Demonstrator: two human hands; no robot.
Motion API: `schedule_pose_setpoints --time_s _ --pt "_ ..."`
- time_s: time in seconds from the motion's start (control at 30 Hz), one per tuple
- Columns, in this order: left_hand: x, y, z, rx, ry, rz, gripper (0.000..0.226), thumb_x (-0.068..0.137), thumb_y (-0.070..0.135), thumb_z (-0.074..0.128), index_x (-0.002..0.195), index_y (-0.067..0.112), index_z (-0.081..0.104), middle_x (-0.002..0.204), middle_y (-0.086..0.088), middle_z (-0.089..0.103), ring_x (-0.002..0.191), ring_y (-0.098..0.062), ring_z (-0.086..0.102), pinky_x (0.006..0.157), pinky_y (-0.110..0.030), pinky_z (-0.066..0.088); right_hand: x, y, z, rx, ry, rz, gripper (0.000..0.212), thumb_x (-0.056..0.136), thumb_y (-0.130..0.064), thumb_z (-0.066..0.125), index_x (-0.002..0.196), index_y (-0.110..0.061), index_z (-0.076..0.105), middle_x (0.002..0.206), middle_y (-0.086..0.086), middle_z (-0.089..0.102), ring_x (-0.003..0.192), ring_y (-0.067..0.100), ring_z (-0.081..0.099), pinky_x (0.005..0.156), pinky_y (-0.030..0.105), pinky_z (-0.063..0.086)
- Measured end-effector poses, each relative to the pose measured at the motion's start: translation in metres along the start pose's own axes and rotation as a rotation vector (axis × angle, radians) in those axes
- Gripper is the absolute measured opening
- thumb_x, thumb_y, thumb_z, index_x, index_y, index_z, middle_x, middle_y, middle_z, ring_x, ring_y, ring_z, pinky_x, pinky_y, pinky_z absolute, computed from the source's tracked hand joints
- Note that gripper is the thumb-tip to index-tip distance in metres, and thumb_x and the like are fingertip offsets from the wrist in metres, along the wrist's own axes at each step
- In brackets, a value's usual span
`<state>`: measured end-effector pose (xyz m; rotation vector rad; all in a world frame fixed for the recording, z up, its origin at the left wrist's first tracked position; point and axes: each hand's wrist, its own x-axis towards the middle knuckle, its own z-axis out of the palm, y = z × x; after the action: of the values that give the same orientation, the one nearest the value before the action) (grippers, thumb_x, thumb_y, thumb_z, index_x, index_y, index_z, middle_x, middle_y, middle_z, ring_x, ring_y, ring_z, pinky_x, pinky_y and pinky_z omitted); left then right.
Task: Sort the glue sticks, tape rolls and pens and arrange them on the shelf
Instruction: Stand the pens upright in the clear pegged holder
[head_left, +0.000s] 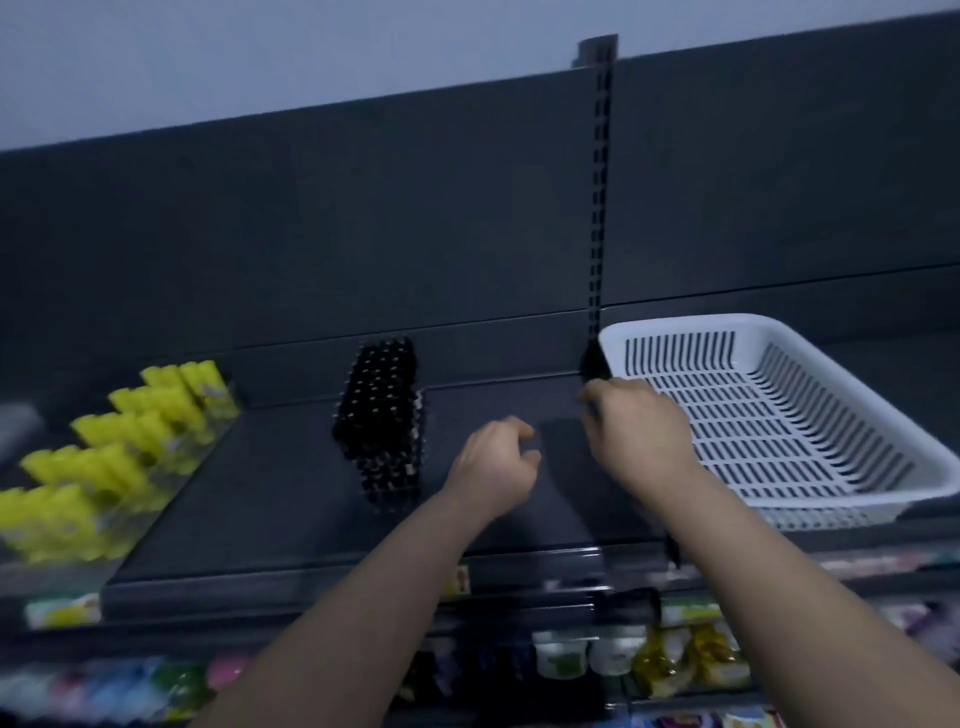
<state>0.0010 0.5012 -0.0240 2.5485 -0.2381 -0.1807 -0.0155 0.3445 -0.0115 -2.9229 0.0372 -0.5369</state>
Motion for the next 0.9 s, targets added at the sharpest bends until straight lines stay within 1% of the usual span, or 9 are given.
schedule_pose_setpoints --time_s 0.13,0.27,0.4,0.5,0.6,0.63,0.73,0.8,0.9 --pt "-0.024 -0.062 -0.030 0.007 -0.028 -0.126 0.022 0.093 0.025 0.056 0.108 0.013 0.066 0.114 -0.003 0.064 0.107 -0.021 0.059 0.096 -0.038 0.048 0.001 -0.062 0.024 0.076 -0.121 -0.095 0.027 0.094 -0.031 0.049 0.120 -0.026 0.056 0.117 -0.001 0.061 0.112 0.023 0.053 0.079 0.032 0.041" --pt "-0.036 -0.119 -0.055 0.100 -0.140 -0.223 0.019 0.093 0.017 0.053 0.083 0.008 0.067 0.096 -0.009 0.068 0.086 -0.023 0.062 0.074 -0.031 0.052 -0.003 -0.107 0.043 0.128 -0.210 -0.124 0.025 0.095 -0.027 0.050 0.118 -0.024 0.057 0.115 0.001 0.062 0.109 0.025 0.055 0.075 0.032 0.040" --pt "-0.034 -0.158 -0.079 0.049 -0.021 -0.325 0.022 0.091 0.002 0.044 0.092 0.001 0.067 0.094 -0.013 0.063 0.081 -0.024 0.056 0.066 -0.028 0.043 -0.006 -0.135 0.060 0.213 -0.304 -0.090 0.032 0.095 -0.015 0.047 0.124 -0.022 0.056 0.118 0.002 0.063 0.108 0.025 0.058 0.072 0.029 0.042" --pt "-0.022 -0.175 -0.083 -0.085 0.062 -0.340 0.020 0.092 0.003 0.042 0.104 0.003 0.059 0.099 -0.010 0.057 0.089 -0.026 0.053 0.073 -0.031 0.044 -0.008 -0.147 0.071 0.326 -0.391 -0.055 0.048 0.092 -0.003 0.045 0.137 -0.017 0.048 0.128 0.005 0.060 0.117 0.025 0.056 0.089 0.032 0.047" --pt "-0.006 -0.189 -0.075 -0.335 0.020 -0.330 0.047 0.090 -0.004 0.040 0.136 0.005 0.047 0.129 -0.015 0.056 0.113 -0.034 0.056 0.096 -0.041 0.050 -0.012 -0.153 0.076 0.385 -0.470 -0.029 0.054 0.090 0.004 0.042 0.141 -0.016 0.046 0.132 0.006 0.058 0.122 0.025 0.054 0.098 0.033 0.046" --pt "-0.004 -0.189 -0.072 -0.416 0.002 -0.321 0.050 0.090 -0.006 0.039 0.138 0.006 0.045 0.130 -0.013 0.056 0.112 -0.031 0.058 0.093 -0.038 0.050 -0.014 -0.153 0.078 0.401 -0.483 -0.020 0.054 0.090 0.003 0.042 0.139 -0.019 0.047 0.131 0.005 0.060 0.120 0.025 0.055 0.097 0.034 0.047" --pt "-0.004 -0.187 -0.067 -0.587 -0.007 -0.309 0.040 0.093 -0.010 0.035 0.119 0.011 0.056 0.099 -0.006 0.060 0.080 -0.018 0.051 0.063 -0.026 0.043 -0.016 -0.154 0.081 0.438 -0.475 0.005 0.053 0.092 0.002 0.041 0.137 -0.024 0.051 0.125 0.001 0.064 0.117 0.022 0.058 0.093 0.031 0.049" --pt "-0.003 -0.189 -0.063 -0.603 0.009 -0.305 0.036 0.091 -0.012 0.035 0.106 0.011 0.060 0.092 -0.005 0.060 0.077 -0.018 0.049 0.060 -0.026 0.040 -0.018 -0.154 0.081 0.456 -0.468 0.019 0.051 0.093 0.002 0.041 0.136 -0.023 0.052 0.122 -0.001 0.065 0.116 0.021 0.057 0.091 0.028 0.048" --pt "-0.001 -0.192 -0.057 -0.540 0.017 -0.283 0.041 0.087 -0.011 0.035 0.109 0.006 0.064 0.099 -0.005 0.062 0.084 -0.021 0.056 0.070 -0.031 0.046 -0.021 -0.154 0.080 0.471 -0.466 0.043 0.050 0.093 0.002 0.041 0.135 -0.022 0.054 0.117 -0.004 0.067 0.114 0.019 0.058 0.090 0.026 0.046"
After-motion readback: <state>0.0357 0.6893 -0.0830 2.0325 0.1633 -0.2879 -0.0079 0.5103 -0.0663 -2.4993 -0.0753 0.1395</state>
